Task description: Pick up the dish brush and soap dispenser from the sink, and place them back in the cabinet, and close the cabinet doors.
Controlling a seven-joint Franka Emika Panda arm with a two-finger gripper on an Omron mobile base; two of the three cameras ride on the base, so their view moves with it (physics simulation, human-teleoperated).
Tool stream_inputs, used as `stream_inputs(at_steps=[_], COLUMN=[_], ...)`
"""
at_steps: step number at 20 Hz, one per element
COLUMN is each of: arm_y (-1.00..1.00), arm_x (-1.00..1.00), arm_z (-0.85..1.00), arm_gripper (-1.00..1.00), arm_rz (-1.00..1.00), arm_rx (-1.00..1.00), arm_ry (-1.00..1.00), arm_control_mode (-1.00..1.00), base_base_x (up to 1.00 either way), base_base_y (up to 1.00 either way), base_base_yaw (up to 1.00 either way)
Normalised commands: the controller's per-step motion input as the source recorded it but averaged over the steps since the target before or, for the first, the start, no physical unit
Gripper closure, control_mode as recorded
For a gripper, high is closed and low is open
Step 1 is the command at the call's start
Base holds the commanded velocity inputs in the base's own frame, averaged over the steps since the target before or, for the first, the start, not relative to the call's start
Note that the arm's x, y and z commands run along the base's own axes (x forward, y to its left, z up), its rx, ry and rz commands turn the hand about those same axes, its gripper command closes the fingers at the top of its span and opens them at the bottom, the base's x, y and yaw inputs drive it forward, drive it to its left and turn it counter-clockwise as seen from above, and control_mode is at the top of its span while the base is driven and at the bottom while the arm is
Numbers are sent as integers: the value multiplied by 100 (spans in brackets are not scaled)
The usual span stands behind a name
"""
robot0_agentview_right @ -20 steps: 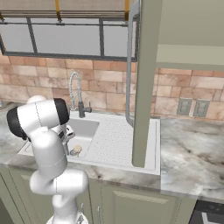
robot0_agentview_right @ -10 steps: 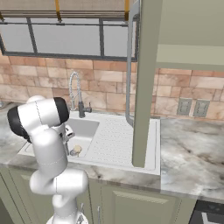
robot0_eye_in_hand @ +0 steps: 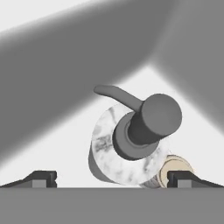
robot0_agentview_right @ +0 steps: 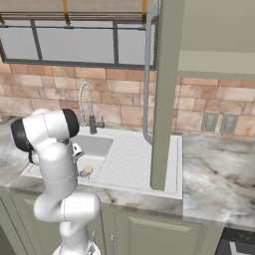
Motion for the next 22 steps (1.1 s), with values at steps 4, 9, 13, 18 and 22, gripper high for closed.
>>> stream_inputs(at_steps=[4,9,13,18,22], arm_y=[0,0,0,0,-7], arm_x=[0,0,0,0,0], arm_z=[-12,-6,-1,-1,-4], arm_gripper=[-100,-100,-100,-100,-100], arm_rz=[2,3,3,1,0], arm_rx=[1,2,1,0,0], arm_ry=[0,0,0,0,-1], arm_control_mode=[-100,-100,-100,-100,-100], base_base_x=[0,0,0,0,0], base_base_y=[0,0,0,0,0], base_base_yaw=[0,0,0,0,0])
